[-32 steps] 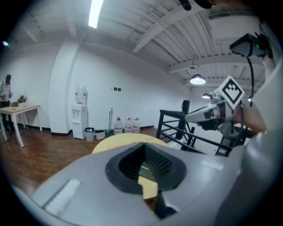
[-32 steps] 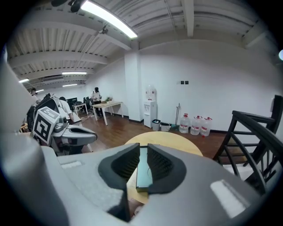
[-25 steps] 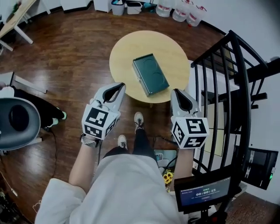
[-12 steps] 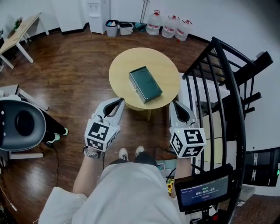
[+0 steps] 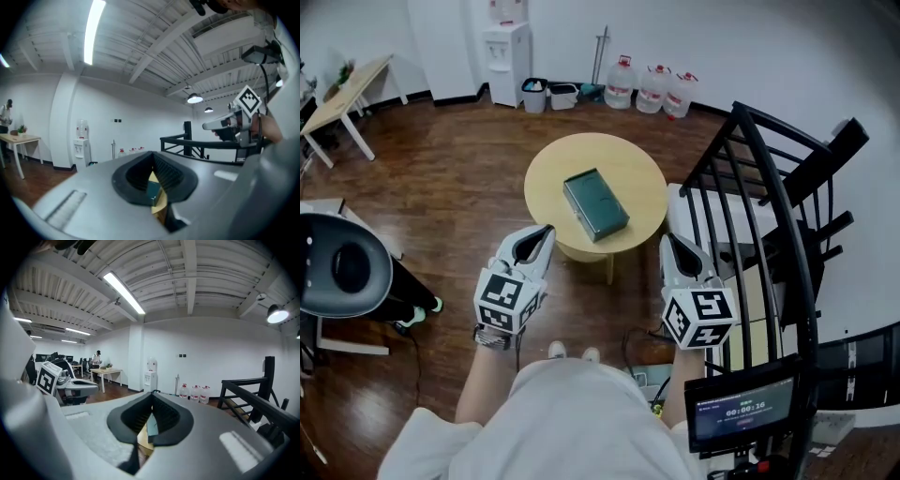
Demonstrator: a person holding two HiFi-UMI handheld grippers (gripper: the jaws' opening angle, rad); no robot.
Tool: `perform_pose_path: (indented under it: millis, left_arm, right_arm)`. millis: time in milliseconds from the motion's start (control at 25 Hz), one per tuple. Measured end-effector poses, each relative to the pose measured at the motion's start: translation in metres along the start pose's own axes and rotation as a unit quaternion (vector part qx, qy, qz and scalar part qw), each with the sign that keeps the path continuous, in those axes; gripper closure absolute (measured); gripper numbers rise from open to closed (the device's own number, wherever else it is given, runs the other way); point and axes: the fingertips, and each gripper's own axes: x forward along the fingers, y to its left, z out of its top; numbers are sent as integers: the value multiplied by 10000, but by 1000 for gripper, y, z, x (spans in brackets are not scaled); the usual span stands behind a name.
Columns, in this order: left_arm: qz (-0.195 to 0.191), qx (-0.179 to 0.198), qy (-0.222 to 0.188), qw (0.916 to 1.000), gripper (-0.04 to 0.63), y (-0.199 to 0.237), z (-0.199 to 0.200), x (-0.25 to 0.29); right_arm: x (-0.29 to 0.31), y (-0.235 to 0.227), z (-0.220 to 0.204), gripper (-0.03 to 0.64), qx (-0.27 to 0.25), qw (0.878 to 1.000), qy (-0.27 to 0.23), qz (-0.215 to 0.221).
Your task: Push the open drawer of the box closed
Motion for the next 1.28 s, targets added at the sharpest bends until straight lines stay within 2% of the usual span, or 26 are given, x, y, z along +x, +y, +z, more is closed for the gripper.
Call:
perform_pose_path:
  millis: [200,520,960,1080,1280]
  left_arm:
    - [-15,97,-20,9999,588,-15,4,5]
    - [62,90,1,9999,588,-15,7,7]
    - [8,-30,100,9999,588,-4,-9,-8]
    - [-15,28,235,9997,588,-4,-23,-16]
    - [-140,-165,642,9977,588,-9,-52,-29]
  right_arm:
    - [-6,-12,-4,612,36,10000,-49,-15]
    - [-3,-16,-7,612,129,9999,-27,20]
    - [13,17,-13,612,135,9997,103,150]
    - [12,30,-27,612,176,9994,255,146]
    - [2,38,-50,612,368,9974,619,49]
